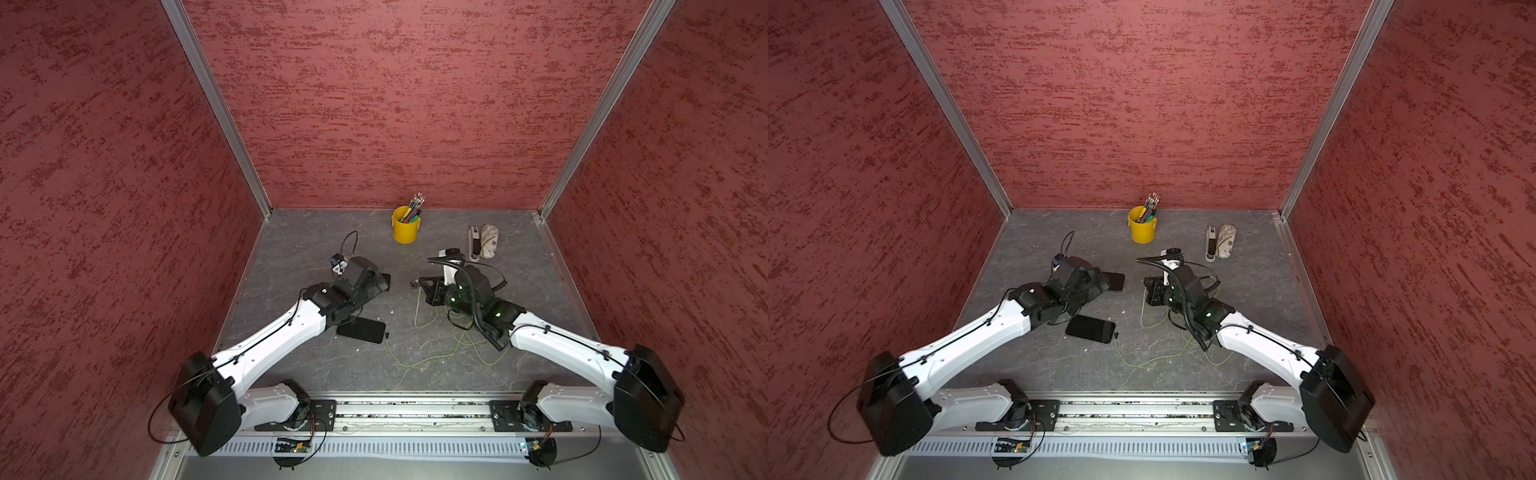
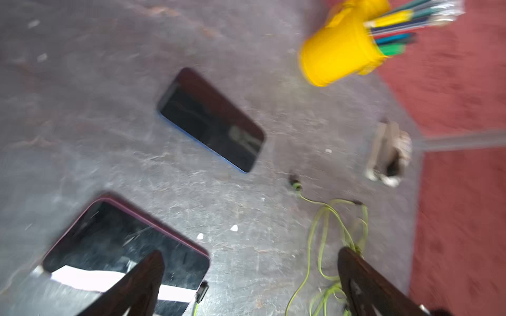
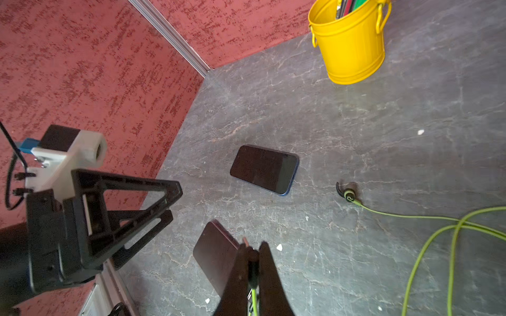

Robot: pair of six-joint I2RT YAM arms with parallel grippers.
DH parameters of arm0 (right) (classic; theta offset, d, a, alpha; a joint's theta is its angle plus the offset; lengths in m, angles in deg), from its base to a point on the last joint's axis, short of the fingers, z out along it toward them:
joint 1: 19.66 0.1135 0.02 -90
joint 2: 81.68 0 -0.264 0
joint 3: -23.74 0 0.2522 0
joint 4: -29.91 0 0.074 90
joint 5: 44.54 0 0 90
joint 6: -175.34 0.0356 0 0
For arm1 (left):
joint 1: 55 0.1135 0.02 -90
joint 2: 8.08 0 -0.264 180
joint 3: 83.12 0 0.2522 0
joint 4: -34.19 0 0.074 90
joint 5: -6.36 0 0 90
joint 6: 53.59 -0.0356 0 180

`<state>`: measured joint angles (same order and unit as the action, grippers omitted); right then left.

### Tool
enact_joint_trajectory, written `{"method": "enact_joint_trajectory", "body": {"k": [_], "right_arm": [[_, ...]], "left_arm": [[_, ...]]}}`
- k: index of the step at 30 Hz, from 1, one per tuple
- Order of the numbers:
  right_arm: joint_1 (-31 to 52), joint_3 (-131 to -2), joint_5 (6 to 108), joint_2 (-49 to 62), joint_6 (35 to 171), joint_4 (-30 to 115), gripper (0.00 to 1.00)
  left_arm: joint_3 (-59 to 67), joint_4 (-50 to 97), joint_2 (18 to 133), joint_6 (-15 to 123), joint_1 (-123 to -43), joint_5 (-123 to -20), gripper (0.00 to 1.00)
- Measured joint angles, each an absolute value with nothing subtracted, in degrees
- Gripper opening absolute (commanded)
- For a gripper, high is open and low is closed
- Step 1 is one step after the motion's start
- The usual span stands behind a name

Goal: Plug wired earphones into phones
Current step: Pick up the phone at the center of the board.

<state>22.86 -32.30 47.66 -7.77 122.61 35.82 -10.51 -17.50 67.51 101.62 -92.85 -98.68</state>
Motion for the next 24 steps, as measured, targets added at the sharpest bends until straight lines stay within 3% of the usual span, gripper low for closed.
{"method": "enact_joint_trajectory", "body": {"k": [10,24], "right_arm": [[21.7,-28.8,53.6,3.2,125.7,22.6,0.02],[21.4,-25.8,57.0,7.6,128.6,16.7,0.01]], "left_arm": [[8.9,-35.2,92.9,120.6,-86.6,-94.8,1.00],[19.7,-36.2,106.8,132.3,-83.5,-91.0,1.00]]}}
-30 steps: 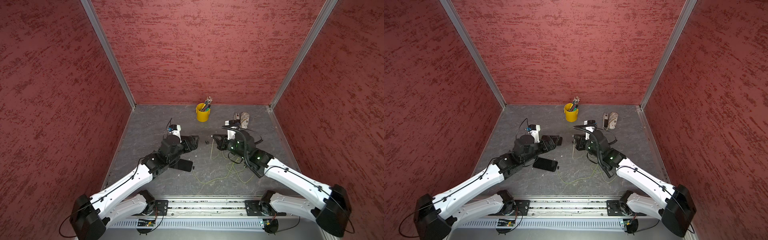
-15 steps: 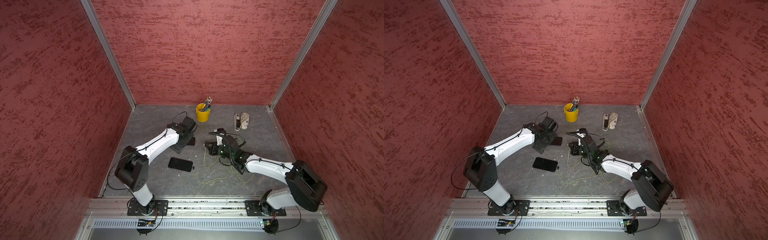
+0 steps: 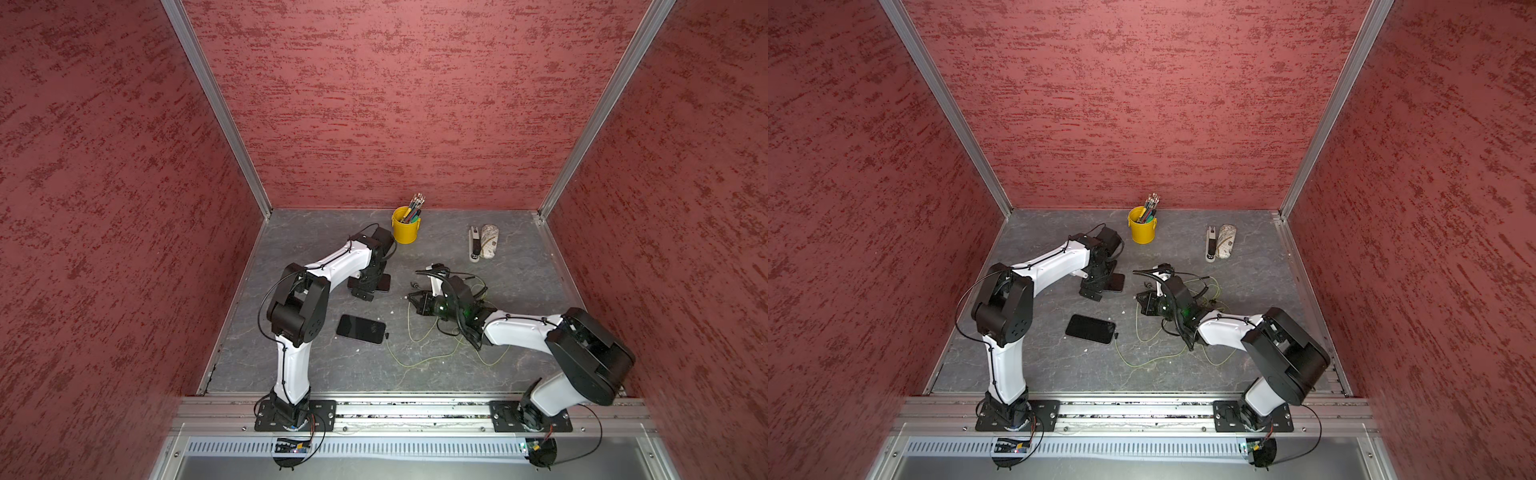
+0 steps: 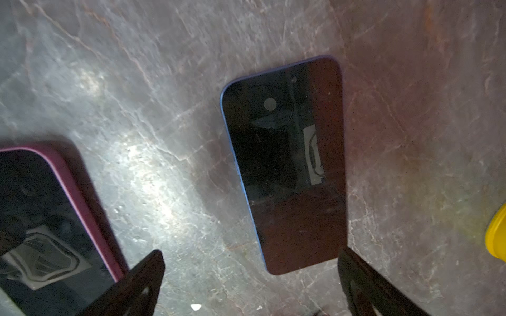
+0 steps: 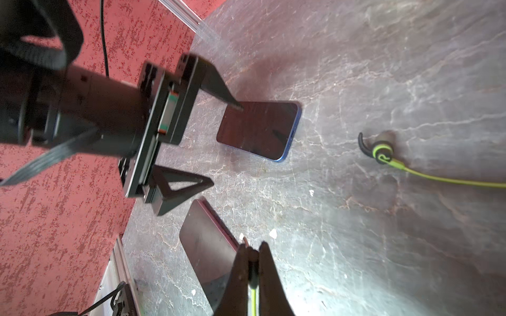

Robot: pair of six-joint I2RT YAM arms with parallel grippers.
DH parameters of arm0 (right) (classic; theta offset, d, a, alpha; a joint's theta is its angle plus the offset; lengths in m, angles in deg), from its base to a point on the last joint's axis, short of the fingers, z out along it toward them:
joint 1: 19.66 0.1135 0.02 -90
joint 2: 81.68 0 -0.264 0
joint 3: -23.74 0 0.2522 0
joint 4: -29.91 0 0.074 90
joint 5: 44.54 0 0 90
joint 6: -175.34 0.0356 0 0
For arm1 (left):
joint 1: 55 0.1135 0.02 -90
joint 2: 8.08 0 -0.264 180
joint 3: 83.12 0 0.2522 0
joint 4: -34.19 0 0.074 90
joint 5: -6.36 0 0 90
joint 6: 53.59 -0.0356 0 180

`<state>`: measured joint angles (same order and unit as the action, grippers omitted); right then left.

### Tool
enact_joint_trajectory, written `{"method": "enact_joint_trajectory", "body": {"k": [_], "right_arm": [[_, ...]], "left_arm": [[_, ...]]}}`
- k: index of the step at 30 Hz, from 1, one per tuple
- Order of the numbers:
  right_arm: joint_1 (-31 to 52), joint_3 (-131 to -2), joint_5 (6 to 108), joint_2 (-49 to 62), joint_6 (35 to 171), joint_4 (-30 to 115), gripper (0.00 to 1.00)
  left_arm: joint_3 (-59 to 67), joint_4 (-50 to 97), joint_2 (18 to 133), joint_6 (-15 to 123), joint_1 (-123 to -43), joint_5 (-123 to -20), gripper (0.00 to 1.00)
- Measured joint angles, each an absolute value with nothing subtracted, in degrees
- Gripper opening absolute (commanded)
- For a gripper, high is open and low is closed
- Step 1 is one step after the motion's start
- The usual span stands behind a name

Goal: Plug wired earphones into phones
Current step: Pick up the phone at the center of the board.

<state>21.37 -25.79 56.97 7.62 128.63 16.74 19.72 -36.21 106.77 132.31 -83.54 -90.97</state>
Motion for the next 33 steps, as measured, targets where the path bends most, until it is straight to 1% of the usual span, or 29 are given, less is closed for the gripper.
{"method": "enact_joint_trajectory", "body": {"k": [12,18,21,29,31,33], "right_arm": [[21.4,-25.7,57.3,7.6,128.8,16.3,0.01],[21.4,-25.3,57.3,7.6,128.8,16.3,0.01],[21.4,-24.7,57.3,7.6,128.8,16.4,0.01],[21.4,-24.3,57.3,7.6,128.9,16.4,0.01],[21.4,-24.3,57.3,7.6,128.9,16.4,0.01],[21.4,-24.2,57.3,7.6,128.9,16.4,0.01]], "left_arm": [[30.5,-39.8,117.7,133.2,-81.9,-88.6,0.99],[33.8,-41.7,119.3,133.2,-81.6,-88.7,1.00],[34.2,-42.2,119.3,133.5,-81.6,-88.6,0.96],[34.4,-42.9,121.4,134.1,-81.7,-88.6,0.90],[34.4,-43.0,121.4,134.3,-81.7,-88.7,0.87],[34.4,-43.2,121.5,134.5,-81.7,-88.6,0.85]]}}
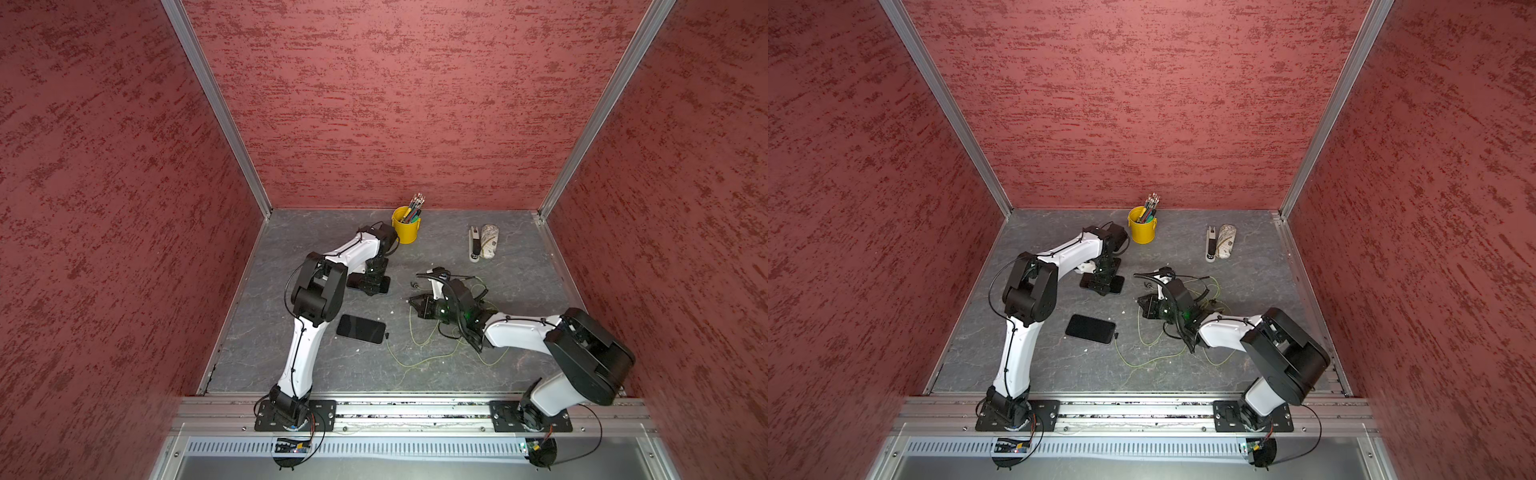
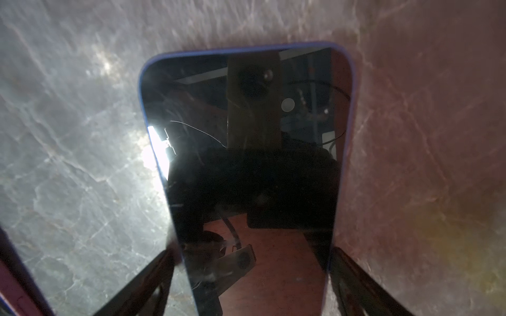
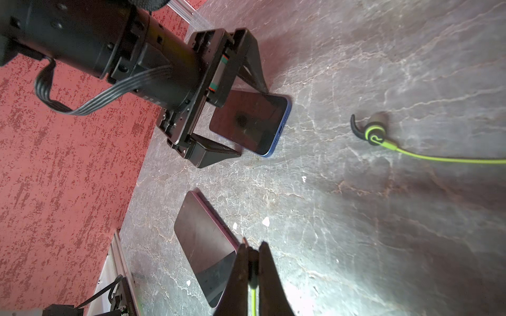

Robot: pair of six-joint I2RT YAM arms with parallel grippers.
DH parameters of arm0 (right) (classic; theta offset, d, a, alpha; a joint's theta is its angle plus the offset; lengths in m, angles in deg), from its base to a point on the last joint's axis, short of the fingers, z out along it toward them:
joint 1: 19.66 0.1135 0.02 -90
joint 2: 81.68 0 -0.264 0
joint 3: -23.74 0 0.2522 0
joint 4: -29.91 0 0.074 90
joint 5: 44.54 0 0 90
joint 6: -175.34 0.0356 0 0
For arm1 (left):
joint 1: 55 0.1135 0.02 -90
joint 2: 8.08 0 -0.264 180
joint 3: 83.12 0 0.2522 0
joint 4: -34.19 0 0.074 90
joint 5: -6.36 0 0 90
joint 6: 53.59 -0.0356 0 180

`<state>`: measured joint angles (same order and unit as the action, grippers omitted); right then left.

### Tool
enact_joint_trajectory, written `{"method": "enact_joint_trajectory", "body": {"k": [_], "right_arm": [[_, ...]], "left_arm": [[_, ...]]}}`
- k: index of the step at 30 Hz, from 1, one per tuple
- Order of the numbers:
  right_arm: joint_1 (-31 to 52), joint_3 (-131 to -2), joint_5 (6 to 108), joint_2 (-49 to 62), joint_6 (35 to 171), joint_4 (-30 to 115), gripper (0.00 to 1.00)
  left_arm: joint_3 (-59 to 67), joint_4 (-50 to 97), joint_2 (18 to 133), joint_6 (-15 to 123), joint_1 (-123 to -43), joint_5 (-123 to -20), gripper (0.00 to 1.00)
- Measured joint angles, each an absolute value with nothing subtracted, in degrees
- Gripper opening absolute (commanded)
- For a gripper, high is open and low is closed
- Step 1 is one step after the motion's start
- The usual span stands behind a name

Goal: Plug wired earphones into phones
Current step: Pick up the phone at the center of the board.

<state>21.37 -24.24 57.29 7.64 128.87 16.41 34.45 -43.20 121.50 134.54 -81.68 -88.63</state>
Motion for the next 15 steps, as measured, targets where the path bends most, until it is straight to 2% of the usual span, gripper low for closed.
{"method": "enact_joint_trajectory", "body": {"k": [2,8,15], "right_arm": [[21.4,-24.2,57.3,7.6,128.9,16.4,0.01],[21.4,-23.3,57.3,7.6,129.6,15.3,0.01],[21.4,-19.6,58.0,7.9,132.0,9.1,0.00]], "left_arm": [[34.4,-43.2,121.6,134.6,-81.7,-88.6,0.80],[33.7,-42.5,121.2,134.3,-81.9,-88.4,0.74],[24.1,-35.8,115.0,133.0,-82.1,-86.4,0.68]]}}
